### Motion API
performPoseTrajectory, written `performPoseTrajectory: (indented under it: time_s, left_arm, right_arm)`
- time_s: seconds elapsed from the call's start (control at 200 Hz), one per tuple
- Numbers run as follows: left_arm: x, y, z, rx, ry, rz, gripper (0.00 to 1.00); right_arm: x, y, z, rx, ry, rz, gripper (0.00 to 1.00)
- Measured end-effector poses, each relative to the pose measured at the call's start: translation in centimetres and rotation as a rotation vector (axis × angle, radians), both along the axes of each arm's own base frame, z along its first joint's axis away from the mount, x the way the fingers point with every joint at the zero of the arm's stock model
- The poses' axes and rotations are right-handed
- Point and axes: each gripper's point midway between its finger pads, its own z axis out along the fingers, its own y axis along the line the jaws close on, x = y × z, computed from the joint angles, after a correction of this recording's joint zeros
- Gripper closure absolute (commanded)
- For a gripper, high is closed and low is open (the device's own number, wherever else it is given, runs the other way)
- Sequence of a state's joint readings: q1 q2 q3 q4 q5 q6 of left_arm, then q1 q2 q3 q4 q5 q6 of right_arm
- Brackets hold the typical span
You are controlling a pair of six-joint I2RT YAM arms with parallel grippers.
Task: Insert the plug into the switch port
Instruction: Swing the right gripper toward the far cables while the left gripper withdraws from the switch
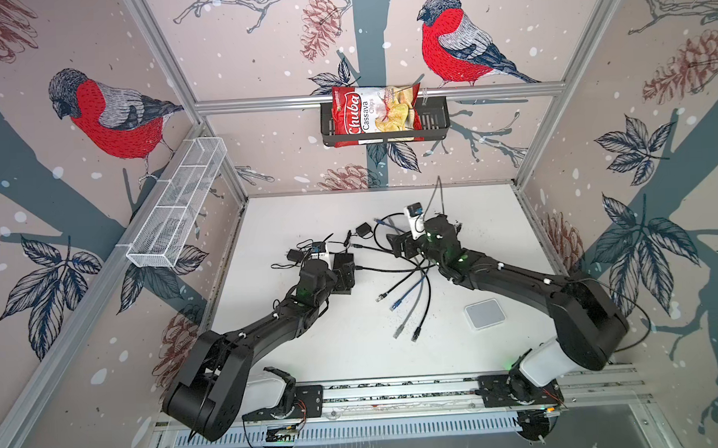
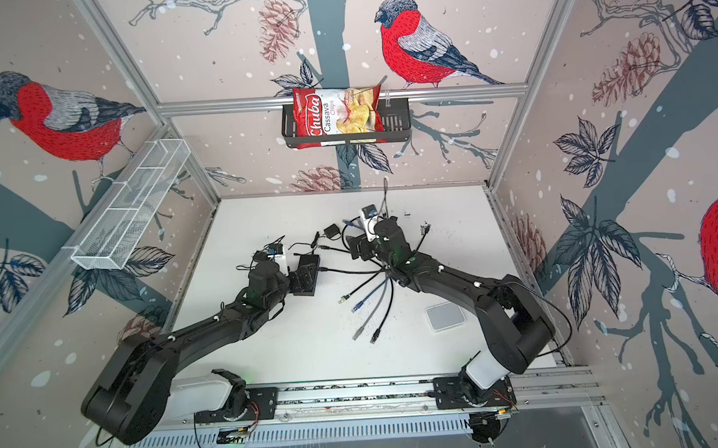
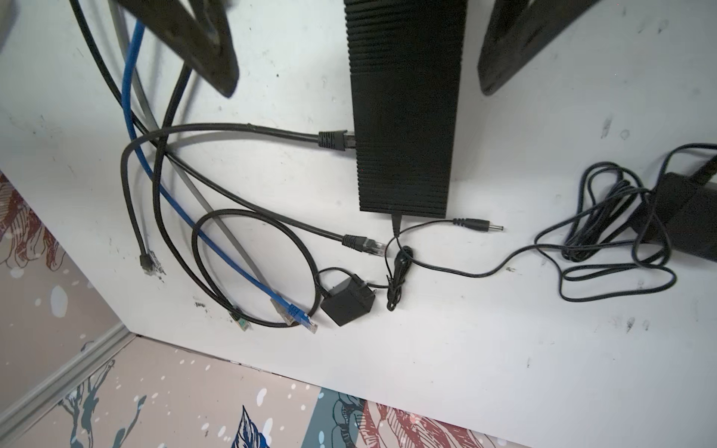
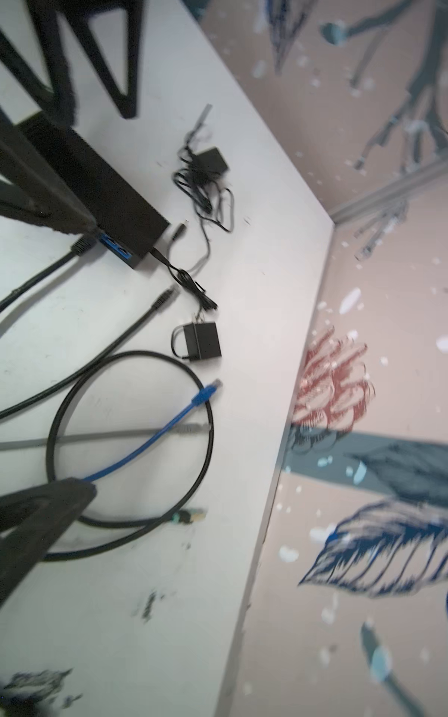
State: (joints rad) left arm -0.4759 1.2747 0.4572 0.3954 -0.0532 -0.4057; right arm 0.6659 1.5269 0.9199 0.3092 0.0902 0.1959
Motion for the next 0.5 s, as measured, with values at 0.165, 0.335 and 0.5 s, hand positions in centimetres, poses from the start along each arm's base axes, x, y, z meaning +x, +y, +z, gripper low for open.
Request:
performPoseTrajectory:
  time_s: [0.165,0.335,0.5]
  left_arm:
    - [-1.7,-3.1,0.2,0.09,0.007,-0.098,0.09]
    - [-3.9,-5.9,-0.2,0.195,0.022,-0.201,0.11]
    - [-5.3,-7.1,-0.7,0.243,0.041,-0.259,0.13]
  right_arm:
    - [0.5,-2.8,-0.2,0.064,0.065,-0.119,0.01]
    - [-0.3,-5.1,-2.0,0.034,0.152,-0.188,0.01]
    - [-0.8,-8.1,-4.2,0.036,0.279,-0.283,0.06]
